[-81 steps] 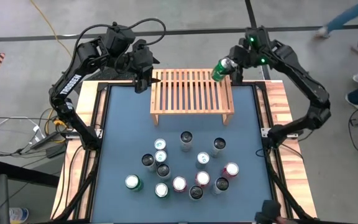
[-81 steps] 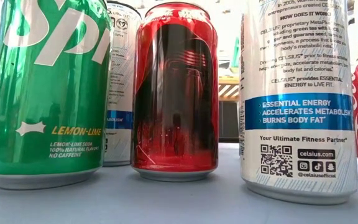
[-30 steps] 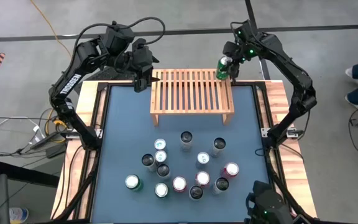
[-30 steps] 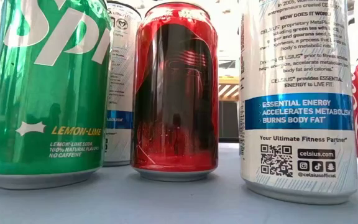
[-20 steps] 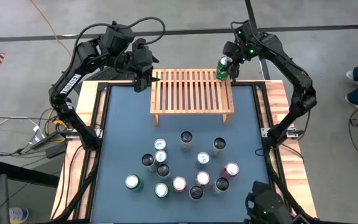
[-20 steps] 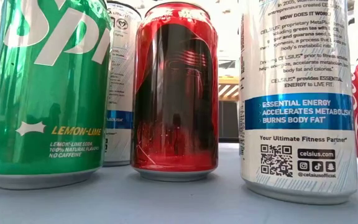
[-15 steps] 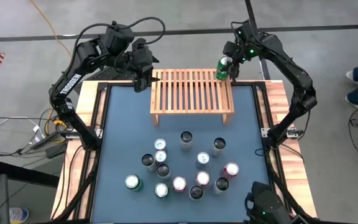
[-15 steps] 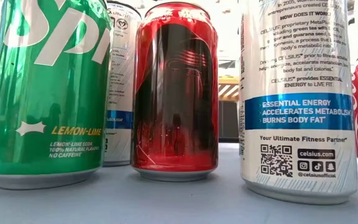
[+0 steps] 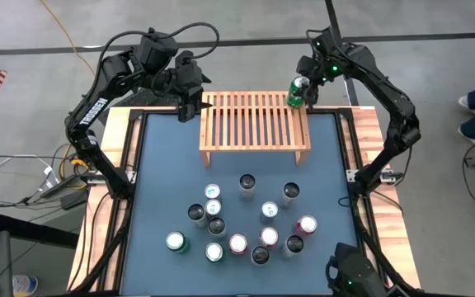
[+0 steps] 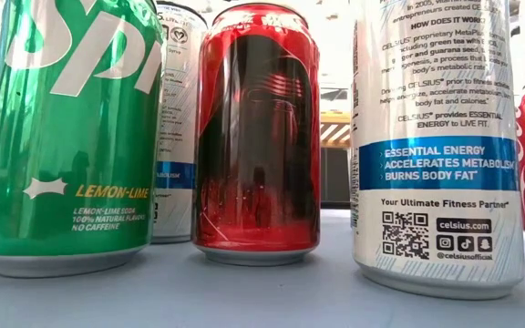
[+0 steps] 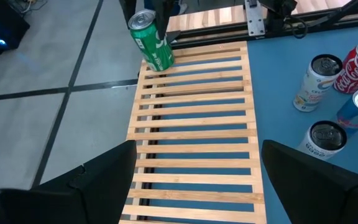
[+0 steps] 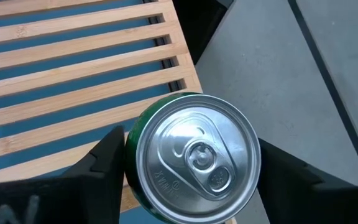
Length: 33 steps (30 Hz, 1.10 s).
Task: Place canned beverage on shelf
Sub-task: Put the top green soda can on the shelf, then put the left green soda can on the shelf aligned with the other green soda can
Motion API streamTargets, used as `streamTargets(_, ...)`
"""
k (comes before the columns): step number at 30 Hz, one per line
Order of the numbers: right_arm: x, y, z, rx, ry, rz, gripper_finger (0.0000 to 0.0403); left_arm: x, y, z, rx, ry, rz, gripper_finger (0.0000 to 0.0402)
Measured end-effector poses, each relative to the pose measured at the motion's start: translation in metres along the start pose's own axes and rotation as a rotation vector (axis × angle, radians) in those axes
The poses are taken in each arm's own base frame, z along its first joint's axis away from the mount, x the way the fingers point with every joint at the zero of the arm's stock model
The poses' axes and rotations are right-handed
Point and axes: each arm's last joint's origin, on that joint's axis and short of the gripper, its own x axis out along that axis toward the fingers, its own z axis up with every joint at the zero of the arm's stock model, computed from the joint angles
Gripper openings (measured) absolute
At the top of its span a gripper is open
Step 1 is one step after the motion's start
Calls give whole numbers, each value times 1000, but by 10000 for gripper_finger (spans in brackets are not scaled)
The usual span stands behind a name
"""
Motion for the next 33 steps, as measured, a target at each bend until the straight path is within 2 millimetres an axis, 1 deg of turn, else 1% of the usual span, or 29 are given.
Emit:
streamTargets(6, 0, 0, 0, 3, -4, 0, 281, 0, 0, 0, 0, 0, 0, 334)
streamTargets(13, 0, 0, 1, 4, -7, -1, 319, 0, 0, 0, 0, 0, 0, 334)
streamTargets(17, 1, 3, 6, -14, -30, -7, 336, 0, 0, 0, 0, 0, 0, 334)
streamTargets(22, 2, 8, 11, -38, -47, -3, 346, 0, 0, 0, 0, 0, 0, 334)
streamTargets(25, 1, 7, 12, -41, -48, -24, 346, 0, 0, 0, 0, 0, 0, 334)
streamTargets(29, -8, 4, 16, -49, -50, -87, 346, 0, 0, 0, -2, 1, 1, 334)
streamTargets(33, -28, 0, 25, -49, -102, -143, 346, 0, 0, 0, -12, 1, 1, 334)
